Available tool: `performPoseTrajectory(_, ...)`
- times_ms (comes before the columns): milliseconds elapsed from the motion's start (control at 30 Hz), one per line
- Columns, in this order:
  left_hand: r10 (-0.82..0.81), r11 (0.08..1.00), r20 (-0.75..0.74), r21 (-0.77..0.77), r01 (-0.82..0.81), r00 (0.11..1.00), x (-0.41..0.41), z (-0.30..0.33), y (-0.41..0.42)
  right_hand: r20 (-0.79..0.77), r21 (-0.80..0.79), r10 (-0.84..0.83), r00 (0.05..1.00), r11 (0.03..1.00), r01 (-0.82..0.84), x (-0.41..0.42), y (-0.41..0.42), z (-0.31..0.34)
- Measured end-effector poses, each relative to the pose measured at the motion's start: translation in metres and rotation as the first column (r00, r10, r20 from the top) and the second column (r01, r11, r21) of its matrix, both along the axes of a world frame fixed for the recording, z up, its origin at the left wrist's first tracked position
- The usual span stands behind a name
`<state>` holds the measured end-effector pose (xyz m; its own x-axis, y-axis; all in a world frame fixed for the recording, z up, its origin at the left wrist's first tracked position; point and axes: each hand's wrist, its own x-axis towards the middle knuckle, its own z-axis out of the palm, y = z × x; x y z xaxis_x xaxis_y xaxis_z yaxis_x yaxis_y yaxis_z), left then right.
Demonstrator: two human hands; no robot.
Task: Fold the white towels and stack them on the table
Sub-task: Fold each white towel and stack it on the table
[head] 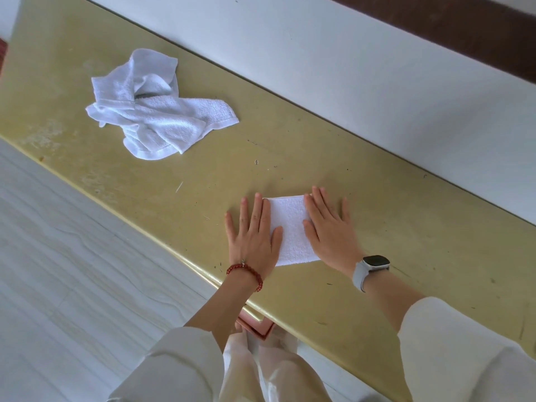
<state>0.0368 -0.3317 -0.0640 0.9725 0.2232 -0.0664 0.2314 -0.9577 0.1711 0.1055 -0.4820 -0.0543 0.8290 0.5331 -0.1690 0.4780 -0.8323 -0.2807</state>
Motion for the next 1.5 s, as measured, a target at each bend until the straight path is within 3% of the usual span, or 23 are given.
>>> performPoseTrajectory(67,0.072,0.989,0.102,-0.134,-0.058,0.992,-0.004,0.003,0.002,0.027,0.156,-0.111,0.993,0.982,0.106,-0.002,-0.004,0.008)
performPoseTrajectory(133,0.318,0.916,0.147,-0.302,-0.264,0.937,-0.005,0.012,-0.001,0.060,0.270,-0.299,0.952,0.923,0.273,-0.006,-0.006,0.016)
performPoseTrajectory(200,0.558,0.749,0.000,-0.429,-0.505,0.830,-0.002,0.024,-0.005,-0.020,0.240,-0.463,0.886,0.858,0.454,-0.008,-0.005,0.019)
performPoseTrajectory(267,0.652,0.600,-0.193,-0.459,-0.655,0.733,0.005,0.031,-0.006,-0.146,0.146,-0.561,0.815,0.803,0.578,-0.004,-0.001,0.017)
performPoseTrajectory(367,0.635,0.586,-0.293,-0.420,-0.693,0.715,0.011,0.036,-0.004,-0.262,0.050,-0.609,0.749,0.767,0.640,0.005,0.002,0.018)
performPoseTrajectory(500,0.601,0.642,-0.339,-0.335,-0.690,0.724,0.018,0.040,-0.003,-0.313,-0.083,-0.609,0.729,0.782,0.618,0.016,0.006,0.020)
performPoseTrajectory(633,0.545,0.738,-0.353,-0.230,-0.635,0.761,0.027,0.043,-0.009,-0.262,-0.093,-0.576,0.774,0.813,0.574,0.015,0.015,0.025)
performPoseTrajectory(733,0.516,0.786,-0.326,-0.187,-0.590,0.792,0.030,0.044,-0.014,-0.188,0.141,-0.444,0.876,0.870,0.471,0.004,0.015,0.036)
performPoseTrajectory(833,0.529,0.752,-0.282,-0.282,-0.596,0.801,0.026,0.039,-0.014,-0.149,0.377,-0.278,0.949,0.871,0.315,-0.004,0.009,0.050)
performPoseTrajectory(933,0.568,0.673,-0.121,-0.502,-0.544,0.814,0.016,0.038,-0.011,-0.152,0.457,-0.262,0.953,0.836,0.303,-0.003,0.002,0.059)
performPoseTrajectory(1100,0.642,0.430,0.038,-0.845,-0.318,0.766,0.020,0.075,0.006,-0.294,0.585,-0.340,0.893,0.674,0.450,0.008,0.014,0.078)
performPoseTrajectory(1200,0.710,0.229,-0.004,-0.944,-0.236,0.704,0.026,0.104,0.033,-0.179,0.639,-0.282,0.943,0.695,0.329,0.014,0.033,0.106)
performPoseTrajectory(1267,0.701,0.081,-0.074,-0.980,-0.182,0.710,0.022,0.121,0.057,-0.108,0.679,-0.225,0.968,0.695,0.238,0.015,0.055,0.132)
performPoseTrajectory(1367,0.670,0.057,-0.068,-0.988,-0.143,0.740,0.002,0.151,0.100,0.077,0.727,-0.121,0.990,0.686,0.028,0.009,0.103,0.177)
performPoseTrajectory(1500,0.756,-0.035,-0.064,-0.998,-0.057,0.651,-0.057,0.208,0.178,0.180,0.738,-0.010,0.984,0.662,-0.128,-0.030,0.192,0.227)
